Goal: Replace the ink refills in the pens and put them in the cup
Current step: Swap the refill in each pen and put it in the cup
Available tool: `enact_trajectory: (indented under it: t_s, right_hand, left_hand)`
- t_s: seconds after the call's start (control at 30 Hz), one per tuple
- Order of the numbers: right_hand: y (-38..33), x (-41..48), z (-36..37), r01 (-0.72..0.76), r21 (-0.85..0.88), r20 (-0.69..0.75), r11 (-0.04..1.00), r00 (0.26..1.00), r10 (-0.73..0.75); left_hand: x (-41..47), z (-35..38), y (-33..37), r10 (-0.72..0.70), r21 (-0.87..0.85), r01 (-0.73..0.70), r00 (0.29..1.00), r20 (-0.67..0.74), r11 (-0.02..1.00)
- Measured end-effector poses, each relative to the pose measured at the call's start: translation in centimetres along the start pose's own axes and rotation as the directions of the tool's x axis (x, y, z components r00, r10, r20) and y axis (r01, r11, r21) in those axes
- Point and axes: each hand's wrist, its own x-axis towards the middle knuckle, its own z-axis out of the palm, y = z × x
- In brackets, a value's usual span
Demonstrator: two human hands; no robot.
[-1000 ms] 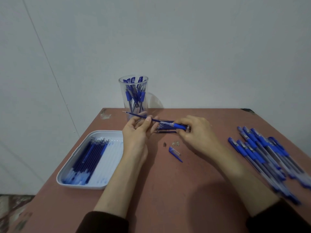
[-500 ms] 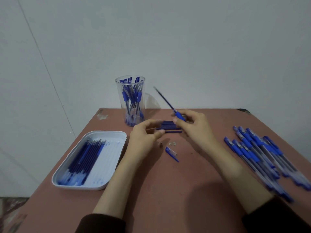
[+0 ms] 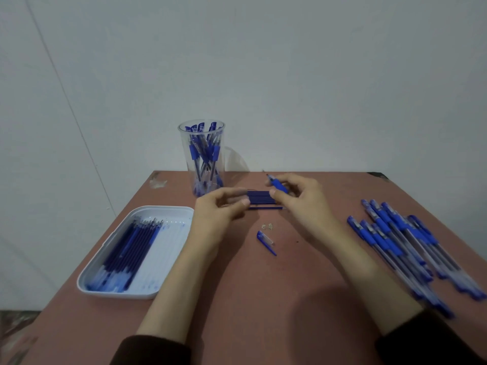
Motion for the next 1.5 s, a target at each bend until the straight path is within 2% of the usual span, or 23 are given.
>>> enact_trajectory:
  t_s: [0.07,0.2,0.4,0.57,0.67,0.8,0.9,0.97,1.07,1.17,1.33,1.5]
  right_hand:
    - [0.1,-0.1,0.2,0.050,-0.120,0.036,0.992,0.998,-0.046]
    - [0.4,-0.3,0.5,0.130,-0.300,0.089,0.945,0.990,-0.108]
    - [0.5,-0.6,0.8,0.170,-0.382,0.093,0.908,0.985,-0.146]
    - [0.2,-0.7,0.8,0.219,-0.434,0.111,0.874,0.976,-0.189]
    - [-0.1,-0.8,0.9,0.207,-0.363,0.126,0.909,0.977,-0.172]
    - [-0.4,-0.9,1.2,0.076,-0.136,0.148,0.988,0.987,-0.055]
    - [-0.7,-1.2,1.6,0.005,-0.064,0.222,0.998,0.975,0.010]
    - [-0.9,-1.4,1.8,-0.002,-0.012,0.238,1.000,0.971,0.005]
    - [-1.3,-1.2,1.6,0.012,0.130,0.183,0.991,0.982,-0.036]
    - [-1.5,-1.0,1.2,0.025,0.149,0.133,0.988,0.990,-0.045]
    - [-1.1,-1.1,1.8,0.066,0.015,0.110,0.998,0.992,-0.067]
    - [-1.7,-1.4,1.6,0.029,0.164,0.183,0.986,0.981,-0.059]
  left_hand:
    - [0.0,-0.2,0.3,-0.053,-0.242,0.046,0.998,-0.022,0.969]
    - [0.2,-0.2,0.6,-0.114,-0.427,0.096,0.993,-0.016,0.899]
    - [0.0,-0.1,0.6,-0.109,-0.447,0.104,0.994,0.015,0.888]
    - [-0.1,0.0,0.4,-0.043,-0.348,0.052,0.998,0.034,0.936]
    - [-0.3,0.2,0.5,-0.013,-0.336,0.031,0.998,0.054,0.941]
    - [-0.2,0.2,0.9,0.010,-0.436,0.030,0.996,0.088,0.899]
    - [-0.3,0.6,0.9,0.028,-0.477,0.025,0.994,0.103,0.879]
    - [-0.4,0.8,0.9,0.038,-0.470,0.004,0.996,0.082,0.883]
    - [-0.2,0.5,0.6,-0.002,-0.473,0.019,0.999,0.037,0.881]
    - [0.0,0.3,0.2,-0.029,-0.437,0.052,0.998,0.060,0.898]
    - [-0.4,0.8,0.2,-0.022,-0.387,0.081,0.988,0.153,0.919]
    - [-0.6,1.0,0.4,-0.025,-0.423,0.079,0.991,0.131,0.903]
